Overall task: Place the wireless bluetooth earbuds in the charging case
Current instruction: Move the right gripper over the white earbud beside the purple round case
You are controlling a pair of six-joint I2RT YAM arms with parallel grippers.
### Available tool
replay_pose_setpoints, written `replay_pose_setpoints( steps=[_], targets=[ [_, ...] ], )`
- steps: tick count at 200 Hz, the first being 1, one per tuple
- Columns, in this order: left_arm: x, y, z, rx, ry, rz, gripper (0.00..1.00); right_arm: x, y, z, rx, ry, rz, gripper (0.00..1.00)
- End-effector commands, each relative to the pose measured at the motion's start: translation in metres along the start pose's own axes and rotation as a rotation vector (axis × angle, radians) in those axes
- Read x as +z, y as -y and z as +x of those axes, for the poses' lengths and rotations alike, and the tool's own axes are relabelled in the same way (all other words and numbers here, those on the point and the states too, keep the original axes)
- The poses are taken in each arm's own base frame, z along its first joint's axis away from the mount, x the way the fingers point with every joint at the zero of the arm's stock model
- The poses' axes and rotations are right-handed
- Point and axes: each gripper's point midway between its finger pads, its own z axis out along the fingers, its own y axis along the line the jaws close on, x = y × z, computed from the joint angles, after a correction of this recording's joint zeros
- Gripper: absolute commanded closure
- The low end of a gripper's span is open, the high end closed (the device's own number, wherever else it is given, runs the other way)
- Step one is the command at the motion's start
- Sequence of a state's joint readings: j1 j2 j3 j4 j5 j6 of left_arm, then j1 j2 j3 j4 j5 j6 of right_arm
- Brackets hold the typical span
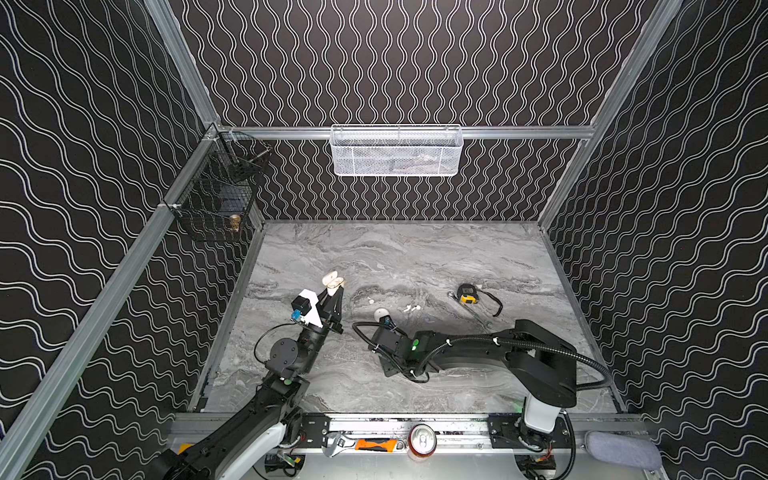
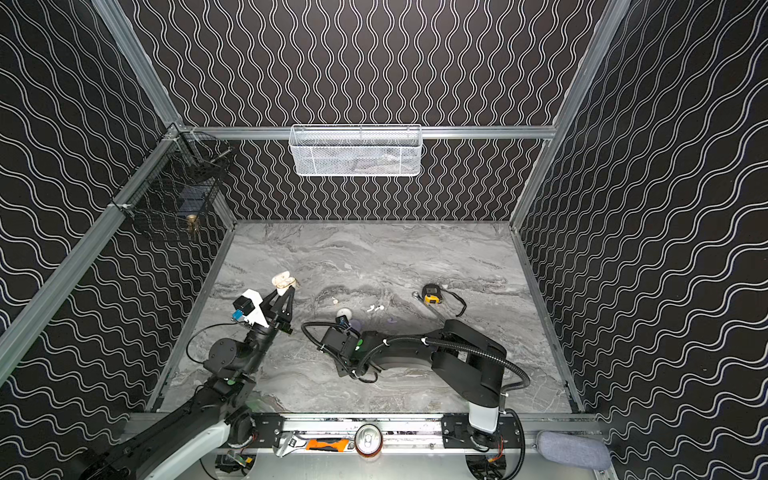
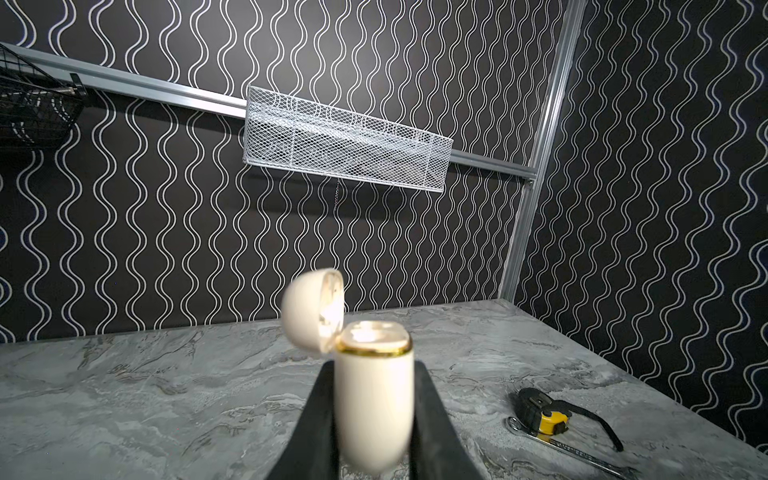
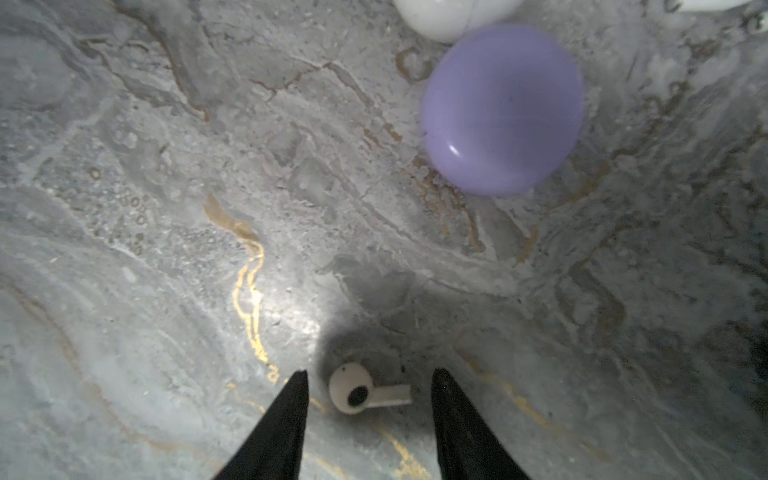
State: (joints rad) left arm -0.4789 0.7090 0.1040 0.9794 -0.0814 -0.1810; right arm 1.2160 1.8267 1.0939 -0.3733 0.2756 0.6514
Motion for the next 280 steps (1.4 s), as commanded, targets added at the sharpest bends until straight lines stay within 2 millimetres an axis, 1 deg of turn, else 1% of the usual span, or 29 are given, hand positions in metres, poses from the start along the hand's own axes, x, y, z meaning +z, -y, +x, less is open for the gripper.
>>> replay_pose_setpoints(
  steps=[1, 48, 69, 76, 92, 112, 124, 140, 149, 179, 191, 200, 220, 259, 280],
  targets=[
    [0.000, 0.000, -0.006, 0.005, 0.023, 0.002, 1.00, -0.003, 0.000, 0.001, -0.034, 0.012, 0.043, 0.47],
    [-0.002, 0.002, -0.010, 0.005, 0.033, 0.007, 1.00, 0.007, 0.000, 0.011, -0.039, -0.023, 0.044, 0.47],
    [-0.002, 0.001, -0.011, 0.007, 0.034, 0.004, 1.00, 0.010, 0.000, 0.014, -0.036, -0.034, 0.046, 0.49],
    [-0.002, 0.001, -0.010, 0.004, 0.034, 0.004, 1.00, 0.011, 0.001, 0.015, -0.034, -0.036, 0.045, 0.51],
    [-0.002, 0.001, -0.010, 0.007, 0.036, 0.006, 1.00, 0.008, 0.001, 0.014, -0.025, -0.036, 0.047, 0.57],
    [-0.002, 0.001, -0.011, 0.006, 0.040, 0.006, 1.00, 0.003, -0.001, 0.013, -0.012, -0.030, 0.038, 0.57],
    [-0.002, 0.001, -0.012, 0.009, 0.041, 0.005, 1.00, 0.000, 0.002, 0.013, -0.002, -0.028, 0.046, 0.57],
    [-0.003, 0.001, -0.012, 0.007, 0.041, 0.004, 1.00, -0.005, 0.004, 0.013, 0.000, -0.020, 0.050, 0.56],
    [-0.003, 0.001, -0.013, 0.008, 0.042, 0.005, 1.00, -0.010, 0.003, 0.012, -0.003, -0.011, 0.040, 0.52],
    [-0.003, 0.002, -0.014, 0.007, 0.044, 0.006, 1.00, -0.027, -0.016, 0.013, -0.061, 0.024, -0.015, 0.44],
    [-0.004, 0.002, -0.015, 0.008, 0.049, 0.007, 1.00, -0.031, -0.023, 0.014, -0.076, 0.030, -0.050, 0.43],
    [-0.004, 0.002, -0.016, 0.010, 0.050, 0.005, 1.00, -0.030, -0.027, 0.017, -0.086, 0.021, -0.075, 0.43],
    [-0.004, 0.001, -0.016, 0.012, 0.048, 0.004, 1.00, -0.023, -0.028, 0.023, -0.106, -0.006, -0.075, 0.44],
    [-0.004, 0.002, -0.016, 0.014, 0.051, 0.005, 1.00, -0.005, -0.024, 0.038, -0.158, -0.073, -0.042, 0.53],
    [-0.004, 0.001, -0.016, 0.018, 0.048, 0.004, 1.00, 0.000, -0.020, 0.042, -0.177, -0.092, -0.009, 0.58]
  ],
)
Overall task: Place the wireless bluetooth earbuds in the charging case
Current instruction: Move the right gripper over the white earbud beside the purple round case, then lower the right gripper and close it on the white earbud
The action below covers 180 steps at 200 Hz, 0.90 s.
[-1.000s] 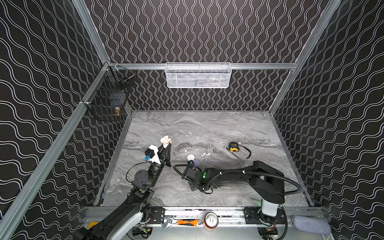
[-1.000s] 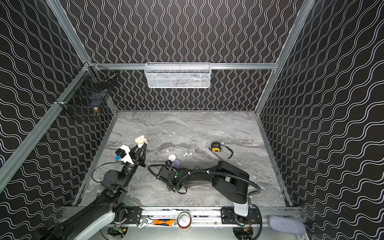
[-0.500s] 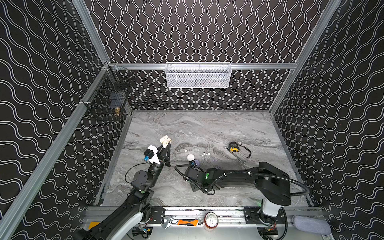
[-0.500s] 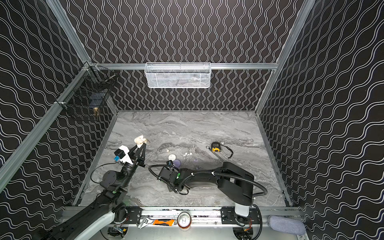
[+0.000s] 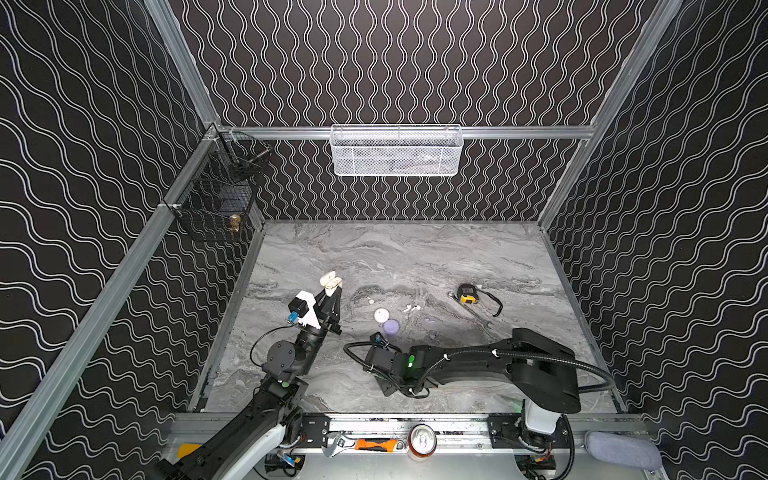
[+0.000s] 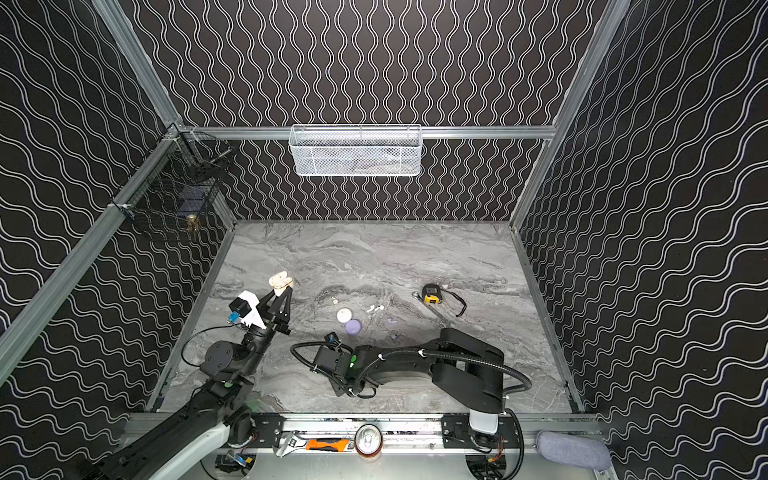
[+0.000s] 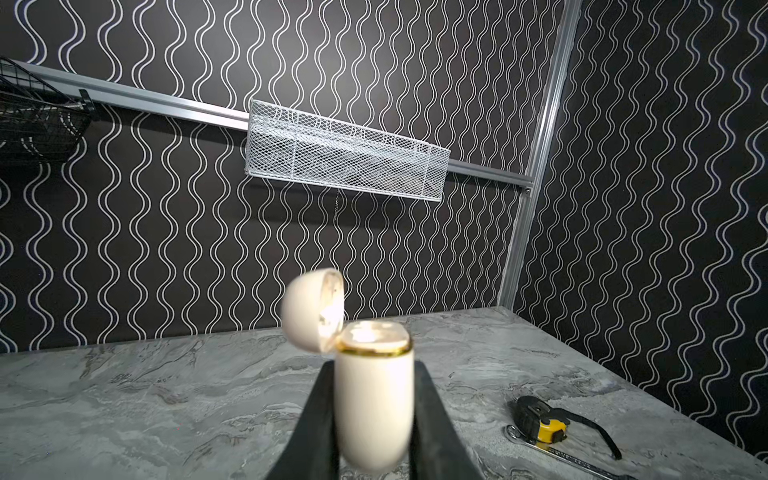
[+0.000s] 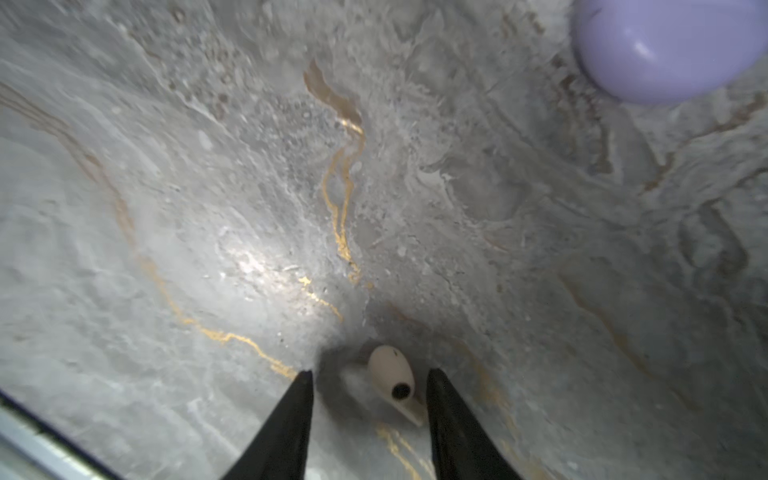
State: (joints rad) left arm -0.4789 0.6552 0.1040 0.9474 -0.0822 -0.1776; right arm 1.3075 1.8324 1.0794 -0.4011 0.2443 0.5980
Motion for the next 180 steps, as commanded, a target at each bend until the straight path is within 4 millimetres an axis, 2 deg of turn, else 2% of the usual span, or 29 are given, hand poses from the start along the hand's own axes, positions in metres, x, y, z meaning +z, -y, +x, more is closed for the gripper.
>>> replay_pose_setpoints(
  steps=[1, 59, 88, 114, 133, 153, 180],
  targets=[
    [0.000, 0.000, -0.007, 0.016, 0.026, 0.000, 1.00, 0.005, 0.002, 0.005, -0.029, -0.033, 0.024, 0.58],
    [0.000, 0.000, -0.008, 0.019, 0.027, -0.003, 1.00, 0.010, 0.024, 0.005, 0.028, -0.042, 0.118, 0.72],
    [0.000, 0.000, -0.007, 0.017, 0.026, -0.002, 1.00, 0.008, 0.037, 0.006, 0.087, -0.037, 0.117, 0.75],
    [0.000, 0.000, -0.008, 0.016, 0.029, -0.001, 1.00, 0.006, 0.046, 0.009, 0.126, -0.035, 0.125, 0.75],
    [0.000, 0.000, -0.008, 0.016, 0.027, 0.000, 1.00, 0.003, 0.045, 0.008, 0.136, -0.031, 0.108, 0.75],
    [0.000, 0.000, -0.008, 0.016, 0.027, -0.002, 1.00, -0.003, 0.038, 0.006, 0.133, -0.019, 0.058, 0.64],
    [0.000, 0.000, -0.008, 0.016, 0.027, -0.001, 1.00, -0.007, 0.033, 0.007, 0.123, -0.030, 0.028, 0.63]
  ],
)
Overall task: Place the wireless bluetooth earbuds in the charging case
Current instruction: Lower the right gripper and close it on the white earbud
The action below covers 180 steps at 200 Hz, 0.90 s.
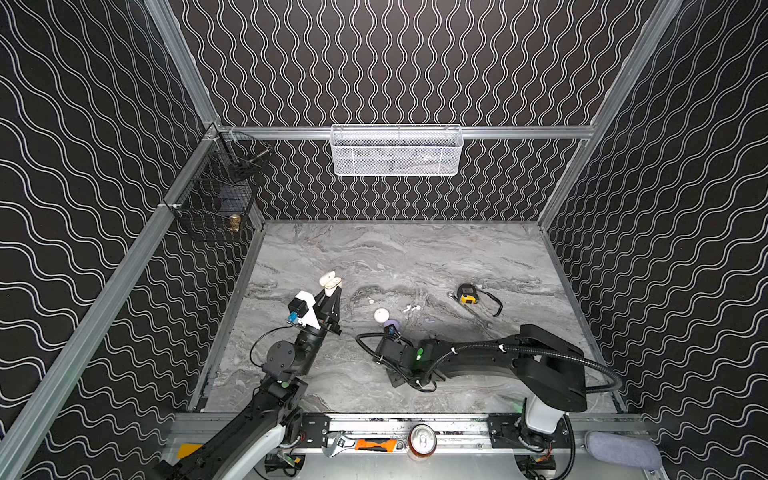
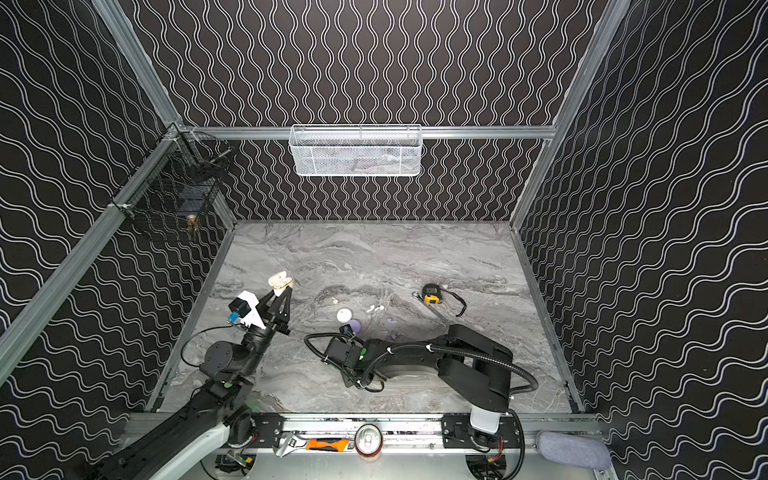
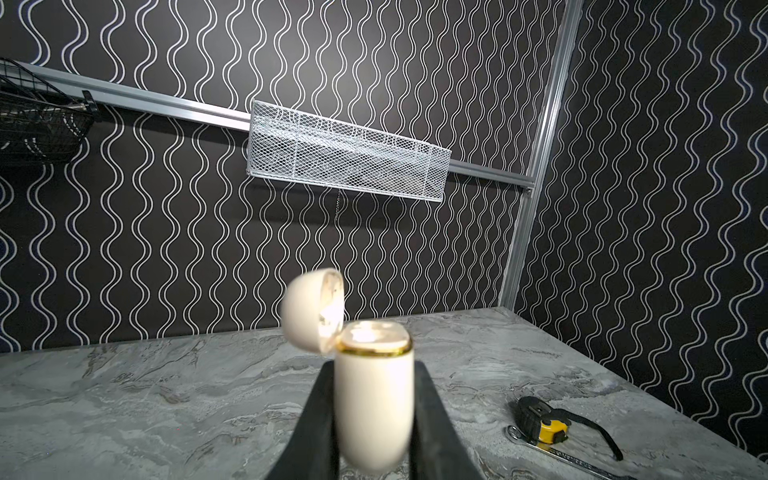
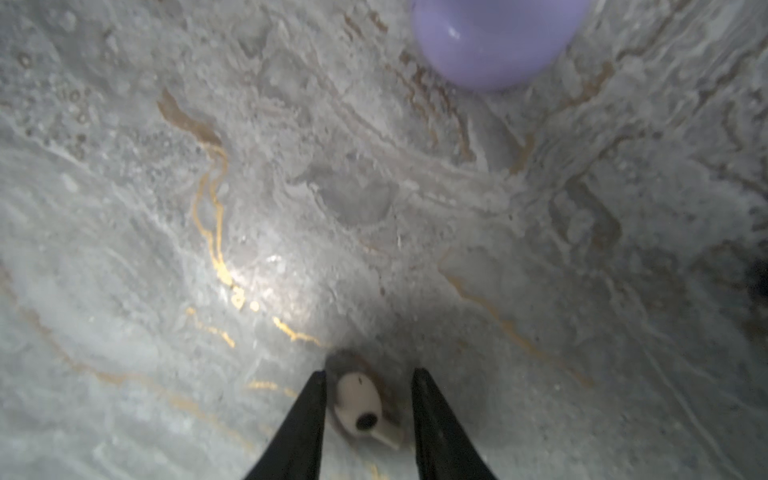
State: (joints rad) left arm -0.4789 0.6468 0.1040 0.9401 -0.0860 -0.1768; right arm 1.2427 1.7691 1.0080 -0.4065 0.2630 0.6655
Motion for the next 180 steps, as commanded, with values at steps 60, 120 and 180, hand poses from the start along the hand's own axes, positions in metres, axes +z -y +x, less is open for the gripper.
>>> replay_pose_setpoints(
  steps=[60, 120, 180],
  targets=[
    [0.000, 0.000, -0.007, 0.014, 0.023, -0.003, 1.00, 0.002, -0.007, 0.019, 0.000, -0.083, -0.031, 0.58],
    [0.000, -0.001, -0.008, 0.019, 0.024, -0.006, 1.00, 0.000, -0.019, 0.020, 0.042, -0.081, -0.053, 0.67],
    [-0.002, 0.000, -0.011, 0.016, 0.034, -0.004, 1.00, -0.002, -0.014, 0.013, 0.061, -0.065, -0.016, 0.64]
  ],
)
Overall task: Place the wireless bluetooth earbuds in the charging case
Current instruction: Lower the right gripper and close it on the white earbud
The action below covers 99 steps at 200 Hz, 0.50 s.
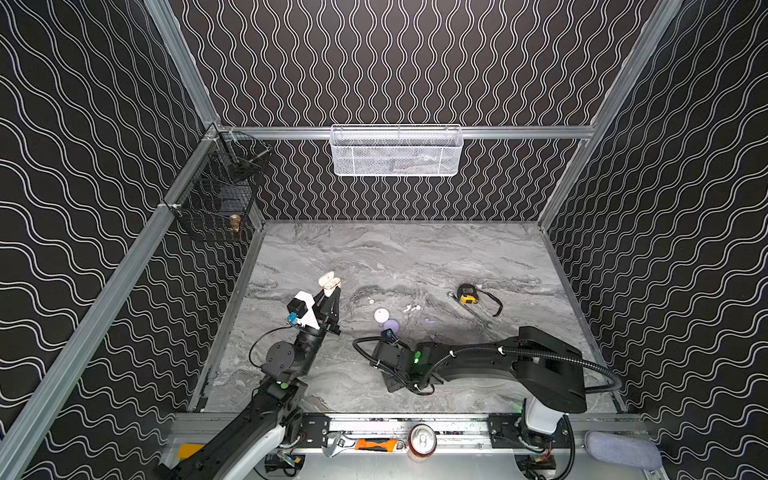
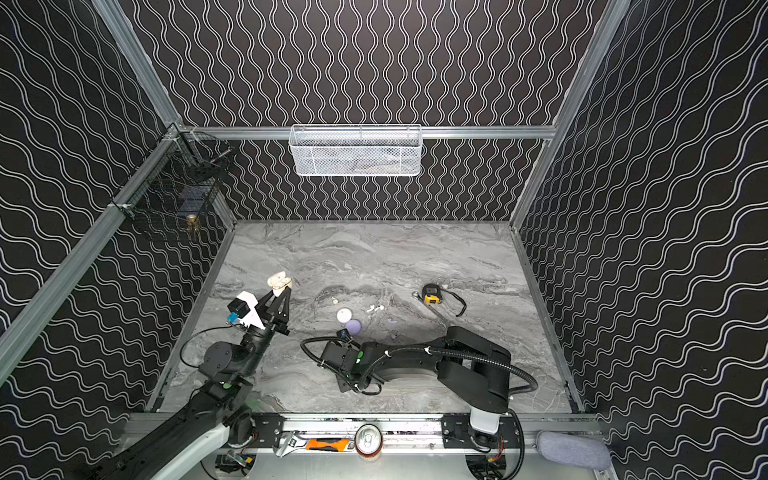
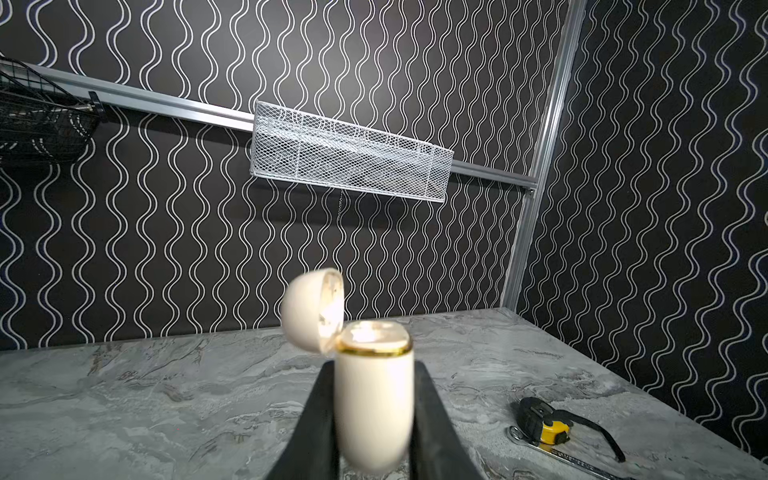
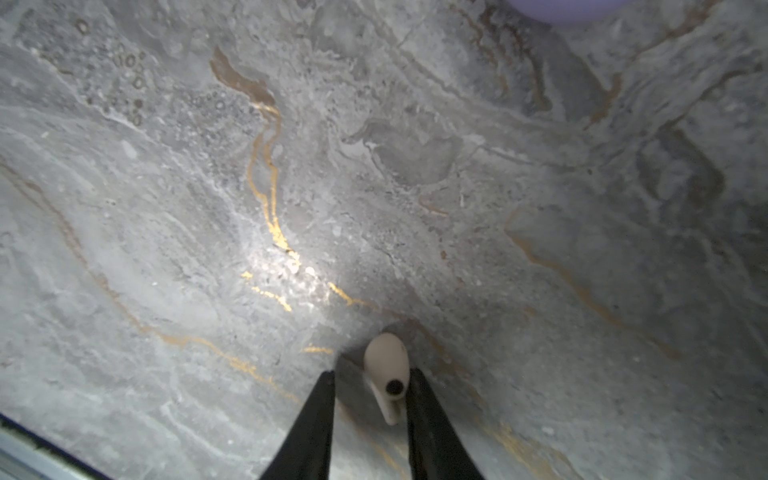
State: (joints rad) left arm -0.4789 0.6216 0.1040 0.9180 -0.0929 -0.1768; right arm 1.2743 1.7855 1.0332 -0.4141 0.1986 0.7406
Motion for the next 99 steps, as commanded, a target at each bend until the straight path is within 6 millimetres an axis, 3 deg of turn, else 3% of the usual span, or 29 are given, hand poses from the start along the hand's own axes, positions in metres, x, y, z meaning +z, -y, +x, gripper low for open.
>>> replay_pose_setpoints(
  steps=[1, 47, 99],
  targets=[
    [0.000, 0.001, -0.009, 0.017, 0.030, 0.002, 1.00, 0.000, 0.007, 0.002, 0.016, -0.016, 0.042, 0.63],
    [0.000, 0.001, -0.010, 0.015, 0.034, 0.003, 1.00, 0.005, 0.012, 0.000, -0.020, -0.023, 0.070, 0.58],
    [0.000, 0.001, -0.010, 0.021, 0.030, 0.002, 1.00, 0.013, 0.016, 0.003, -0.032, -0.039, 0.079, 0.64]
  ],
)
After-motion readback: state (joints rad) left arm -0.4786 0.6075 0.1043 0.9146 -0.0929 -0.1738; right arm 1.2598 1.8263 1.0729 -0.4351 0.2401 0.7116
